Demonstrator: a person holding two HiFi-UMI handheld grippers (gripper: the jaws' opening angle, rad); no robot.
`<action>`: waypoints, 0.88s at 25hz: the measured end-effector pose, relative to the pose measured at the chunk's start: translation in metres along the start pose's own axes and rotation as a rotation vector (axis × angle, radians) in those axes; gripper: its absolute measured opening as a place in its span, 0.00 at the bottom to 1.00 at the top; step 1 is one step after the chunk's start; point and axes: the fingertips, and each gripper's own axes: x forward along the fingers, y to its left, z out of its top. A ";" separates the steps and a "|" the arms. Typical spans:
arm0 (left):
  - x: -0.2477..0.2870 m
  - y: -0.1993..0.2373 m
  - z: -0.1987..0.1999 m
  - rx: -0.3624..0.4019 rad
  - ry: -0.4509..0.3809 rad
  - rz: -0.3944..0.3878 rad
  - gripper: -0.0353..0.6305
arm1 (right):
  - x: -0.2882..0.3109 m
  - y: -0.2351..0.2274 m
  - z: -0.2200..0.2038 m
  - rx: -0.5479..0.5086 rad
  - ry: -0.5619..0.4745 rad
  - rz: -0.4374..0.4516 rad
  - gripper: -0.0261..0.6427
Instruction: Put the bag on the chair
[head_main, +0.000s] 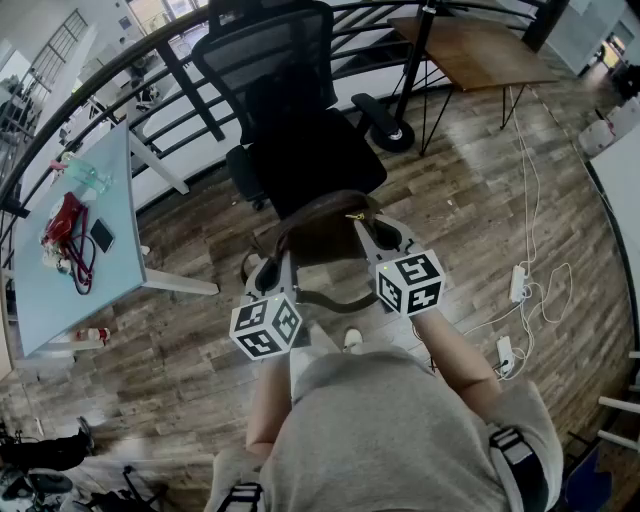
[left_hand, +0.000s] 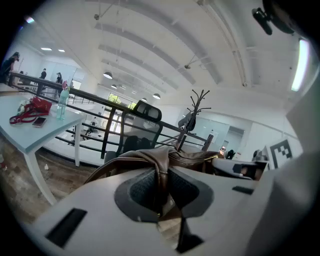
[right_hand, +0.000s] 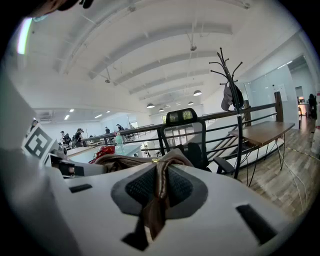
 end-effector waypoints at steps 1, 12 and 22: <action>-0.007 -0.007 -0.002 0.007 -0.005 0.006 0.12 | -0.011 0.002 -0.001 -0.007 -0.005 0.006 0.09; -0.042 -0.037 -0.023 0.044 -0.004 0.035 0.12 | -0.073 0.009 -0.023 0.001 -0.024 0.018 0.09; -0.018 -0.038 -0.014 0.016 0.002 0.025 0.12 | -0.056 -0.009 -0.010 0.024 -0.025 0.026 0.09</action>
